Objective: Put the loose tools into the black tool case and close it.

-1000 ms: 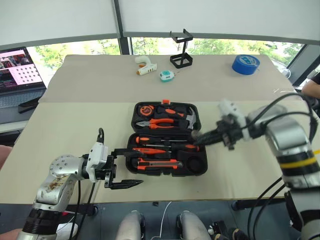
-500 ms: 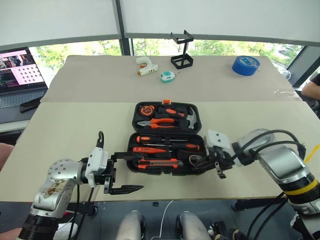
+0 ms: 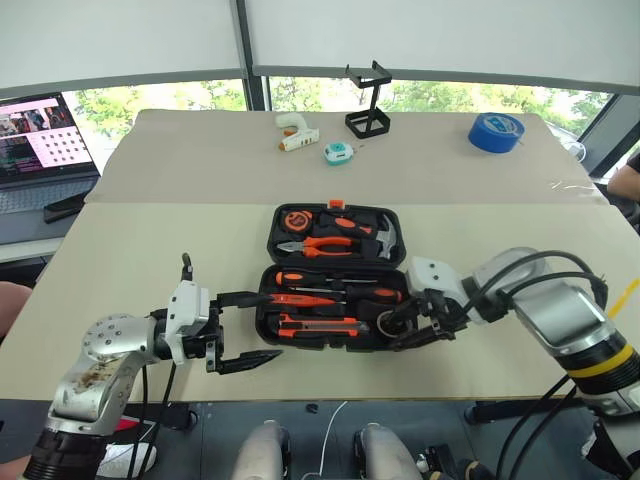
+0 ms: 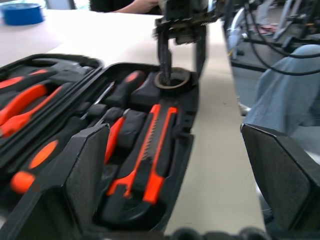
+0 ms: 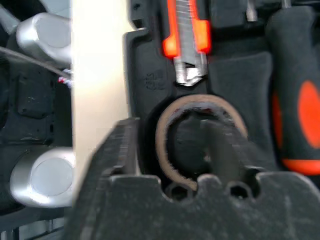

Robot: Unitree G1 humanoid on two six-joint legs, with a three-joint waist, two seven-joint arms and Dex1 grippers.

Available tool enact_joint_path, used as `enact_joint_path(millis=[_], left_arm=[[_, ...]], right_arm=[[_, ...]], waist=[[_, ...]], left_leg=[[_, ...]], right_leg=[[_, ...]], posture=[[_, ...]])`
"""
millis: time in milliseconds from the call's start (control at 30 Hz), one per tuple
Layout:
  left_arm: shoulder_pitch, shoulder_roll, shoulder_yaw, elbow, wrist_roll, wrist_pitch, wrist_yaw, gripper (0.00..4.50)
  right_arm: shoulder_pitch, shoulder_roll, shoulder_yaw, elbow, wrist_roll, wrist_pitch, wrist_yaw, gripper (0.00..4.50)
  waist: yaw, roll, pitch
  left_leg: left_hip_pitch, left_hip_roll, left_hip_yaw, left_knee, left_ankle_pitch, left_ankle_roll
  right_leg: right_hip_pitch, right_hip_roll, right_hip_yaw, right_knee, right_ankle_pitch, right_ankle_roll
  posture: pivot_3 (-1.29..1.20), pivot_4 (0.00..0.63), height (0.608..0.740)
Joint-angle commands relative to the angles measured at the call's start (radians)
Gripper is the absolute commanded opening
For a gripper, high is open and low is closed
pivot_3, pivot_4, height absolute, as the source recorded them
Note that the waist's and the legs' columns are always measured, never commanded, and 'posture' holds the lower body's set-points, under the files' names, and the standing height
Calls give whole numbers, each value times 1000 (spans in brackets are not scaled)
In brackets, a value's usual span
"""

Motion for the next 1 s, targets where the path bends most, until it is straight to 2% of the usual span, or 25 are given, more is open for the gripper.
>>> enact_joint_path(millis=[33,100,167,200,267,400,467,500,533,700,833,900,1000], left_arm=[[-15,3,61,-7,-20,29,67,4500],[-39,-6,89,37,-21,57,119,4500],[-98,-40,127,132,4,52,217,3981],[-122,-51,136,168,21,53,256,3977],[-158,-62,124,221,59,47,289,2981],[-225,-83,60,294,128,56,322,1673],[-260,-98,29,325,160,52,335,927],[-270,-101,22,334,168,51,336,537],[-275,-103,20,341,174,45,334,172],[-271,-92,7,347,189,14,293,70],[-233,-94,24,293,136,-7,215,70],[-199,-101,38,235,63,-4,148,70],[-158,-95,32,183,36,-19,96,70]], right_arm=[[-16,-31,-119,42,87,-34,64,3736],[-27,-39,-174,105,118,-16,65,3736],[-33,5,-269,227,137,-71,-4,3197],[-27,19,-295,270,130,-121,-26,3112],[-11,63,-329,351,85,-259,-90,2202],[21,117,-333,478,-15,-495,-185,976],[38,138,-325,497,-46,-566,-214,184],[38,150,-330,491,-37,-562,-219,0],[35,161,-336,488,-32,-561,-229,0],[47,159,-344,449,-17,-580,-199,0],[123,127,-390,238,186,-384,-95,0],[194,90,-359,127,213,-326,-60,0],[257,81,-310,55,206,-301,-56,0]], waist=[[1,0,0],[4,0,0],[6,0,0],[6,-1,0],[5,-3,-1],[1,-3,-1],[4,-3,-1],[5,-3,-1],[4,-3,-1],[-2,-3,-1],[0,-3,-1],[3,-3,-1],[5,-3,-1]], left_leg=[[0,0,0,0,0,0],[0,0,0,0,0,0],[1,0,0,0,0,0],[1,0,0,1,0,0],[2,0,0,1,0,0],[0,0,1,0,0,0],[0,-1,3,0,1,-1],[0,-1,5,-1,1,-1],[0,-1,7,0,1,-1],[0,0,7,-1,1,-2],[0,0,6,-1,1,-2],[0,0,4,-1,1,-1],[0,0,2,0,0,-1]], right_leg=[[0,0,0,0,0,0],[0,0,0,0,0,0],[1,0,0,0,0,0],[1,0,0,0,0,0],[2,0,-1,0,1,0],[0,0,1,0,1,0],[0,0,0,0,1,0],[0,0,0,0,1,0],[0,0,0,0,1,0],[0,1,1,1,1,0],[0,0,0,1,1,0],[0,0,1,1,1,0],[1,-1,0,0,1,0]], posture=[[0,150,740],[0,150,740],[0,150,740],[0,150,740],[0,150,740],[0,150,740],[0,150,740],[0,150,740],[0,150,740],[0,150,740],[0,150,740],[0,150,740],[0,150,740]])
